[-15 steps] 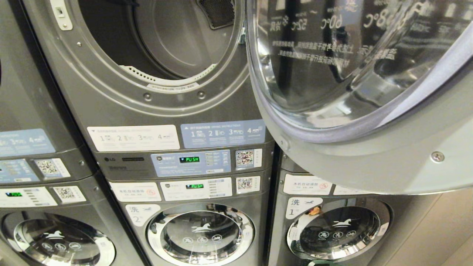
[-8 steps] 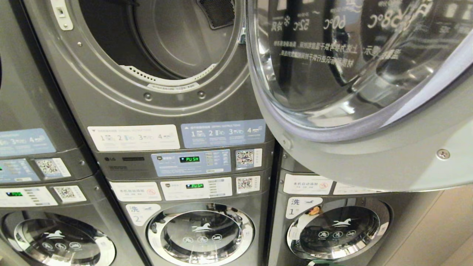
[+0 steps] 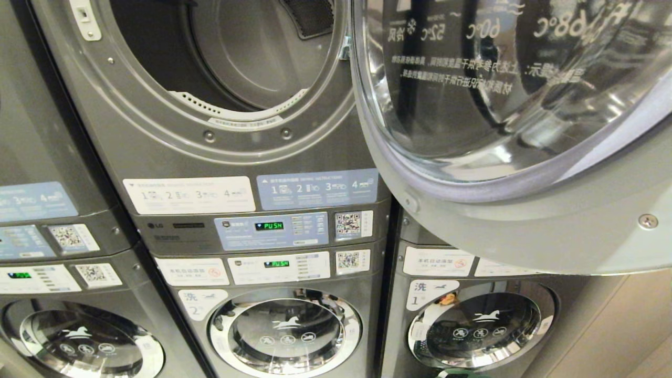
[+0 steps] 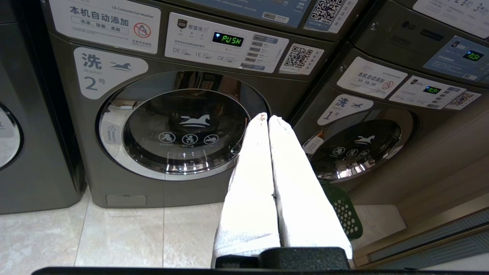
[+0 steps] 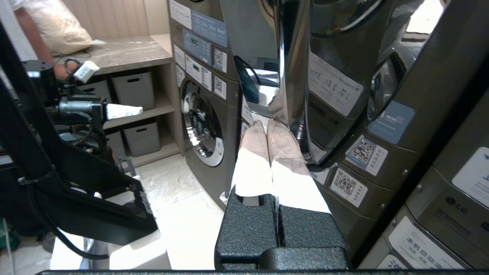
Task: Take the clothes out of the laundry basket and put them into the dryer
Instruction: Open the dryer
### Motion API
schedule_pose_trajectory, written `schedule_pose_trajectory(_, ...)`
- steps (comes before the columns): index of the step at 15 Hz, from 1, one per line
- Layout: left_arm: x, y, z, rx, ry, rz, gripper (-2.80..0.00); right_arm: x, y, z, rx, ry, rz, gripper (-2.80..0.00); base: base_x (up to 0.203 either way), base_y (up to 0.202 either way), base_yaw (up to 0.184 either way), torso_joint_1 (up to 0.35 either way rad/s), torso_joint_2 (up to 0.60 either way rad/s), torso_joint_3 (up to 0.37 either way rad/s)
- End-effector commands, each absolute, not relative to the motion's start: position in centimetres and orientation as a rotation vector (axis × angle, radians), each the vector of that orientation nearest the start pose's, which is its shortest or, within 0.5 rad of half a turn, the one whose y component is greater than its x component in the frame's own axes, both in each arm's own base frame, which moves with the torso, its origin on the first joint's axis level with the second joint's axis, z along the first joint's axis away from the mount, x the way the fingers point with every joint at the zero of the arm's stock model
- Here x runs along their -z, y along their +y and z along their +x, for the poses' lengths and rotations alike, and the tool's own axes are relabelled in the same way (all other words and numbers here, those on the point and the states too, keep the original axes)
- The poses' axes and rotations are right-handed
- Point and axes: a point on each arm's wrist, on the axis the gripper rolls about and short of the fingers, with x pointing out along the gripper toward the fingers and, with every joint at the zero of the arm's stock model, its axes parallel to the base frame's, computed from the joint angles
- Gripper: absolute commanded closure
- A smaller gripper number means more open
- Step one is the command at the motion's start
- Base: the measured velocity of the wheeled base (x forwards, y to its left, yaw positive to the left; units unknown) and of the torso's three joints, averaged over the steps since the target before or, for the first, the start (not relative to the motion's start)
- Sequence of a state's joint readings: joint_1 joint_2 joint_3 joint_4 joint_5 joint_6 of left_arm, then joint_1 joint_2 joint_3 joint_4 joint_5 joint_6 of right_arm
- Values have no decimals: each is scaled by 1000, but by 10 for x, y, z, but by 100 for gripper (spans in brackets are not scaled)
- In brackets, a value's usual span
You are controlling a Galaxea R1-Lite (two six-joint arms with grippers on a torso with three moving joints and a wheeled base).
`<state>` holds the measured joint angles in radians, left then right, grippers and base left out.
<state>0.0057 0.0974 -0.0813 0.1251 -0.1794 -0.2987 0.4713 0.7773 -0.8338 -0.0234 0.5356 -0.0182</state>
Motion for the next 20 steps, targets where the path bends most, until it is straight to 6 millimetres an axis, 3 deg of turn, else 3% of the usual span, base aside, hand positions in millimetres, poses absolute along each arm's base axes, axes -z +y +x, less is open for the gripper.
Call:
schedule_pose_trajectory(1,-87,-4,-21,150,169,-313,0,-302,34,42,-1003,-96,-21,0,0,0,0,0,0,0)
schedule_pose_trajectory(12,-87,-4,-21,151,170,-313,0,-287,28,35,-899,-81,-14,0,0,0,0,0,0,0)
schedule_pose_trajectory(16,-87,-4,-21,153,171,-313,0,-291,28,28,-1020,-104,-9,0,0,0,0,0,0,0)
schedule_pose_trajectory(20,-87,-4,-21,153,171,-312,0,-295,32,34,-1084,-93,-11,0,0,0,0,0,0,0)
